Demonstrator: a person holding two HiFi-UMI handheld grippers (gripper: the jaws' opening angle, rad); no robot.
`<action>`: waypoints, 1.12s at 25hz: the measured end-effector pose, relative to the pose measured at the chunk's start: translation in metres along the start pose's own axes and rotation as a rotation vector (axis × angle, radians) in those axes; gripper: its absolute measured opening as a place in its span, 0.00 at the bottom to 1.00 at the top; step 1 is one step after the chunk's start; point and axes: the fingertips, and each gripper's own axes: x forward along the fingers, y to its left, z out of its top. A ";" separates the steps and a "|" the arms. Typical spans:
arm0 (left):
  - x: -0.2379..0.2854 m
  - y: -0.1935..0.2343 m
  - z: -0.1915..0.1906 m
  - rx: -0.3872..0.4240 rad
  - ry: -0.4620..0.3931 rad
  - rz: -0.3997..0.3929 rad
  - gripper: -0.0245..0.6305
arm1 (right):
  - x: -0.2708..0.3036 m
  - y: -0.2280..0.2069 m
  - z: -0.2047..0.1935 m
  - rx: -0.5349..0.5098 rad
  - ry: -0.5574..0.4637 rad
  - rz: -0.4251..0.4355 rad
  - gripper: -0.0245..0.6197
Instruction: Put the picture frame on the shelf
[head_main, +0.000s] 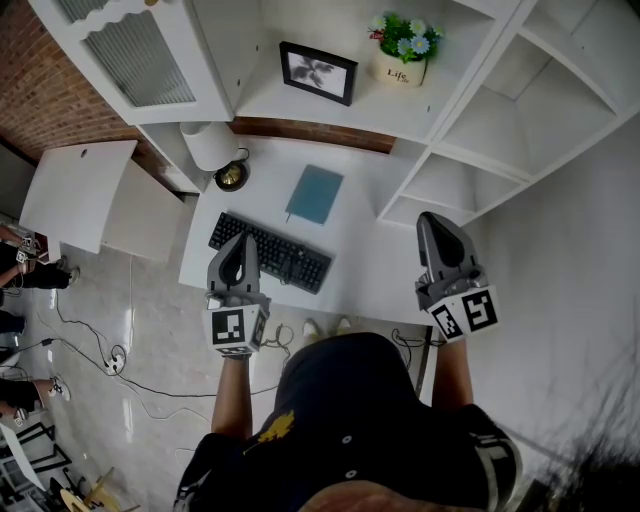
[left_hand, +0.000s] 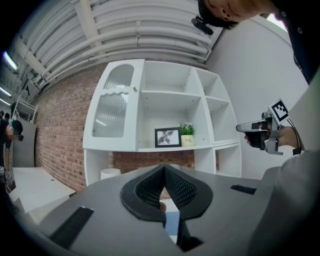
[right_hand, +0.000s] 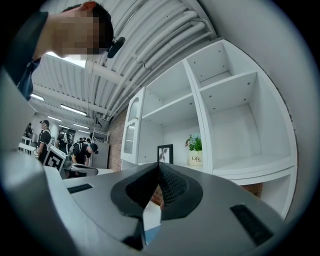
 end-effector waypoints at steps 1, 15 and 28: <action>0.000 0.000 0.000 0.001 -0.001 0.000 0.06 | 0.000 0.001 0.001 -0.003 -0.002 0.002 0.05; 0.001 -0.001 -0.002 -0.004 0.008 -0.005 0.06 | 0.002 0.005 0.001 -0.010 -0.003 0.015 0.05; -0.002 -0.005 -0.020 -0.034 0.066 -0.034 0.06 | 0.004 0.009 -0.002 0.019 -0.006 0.016 0.05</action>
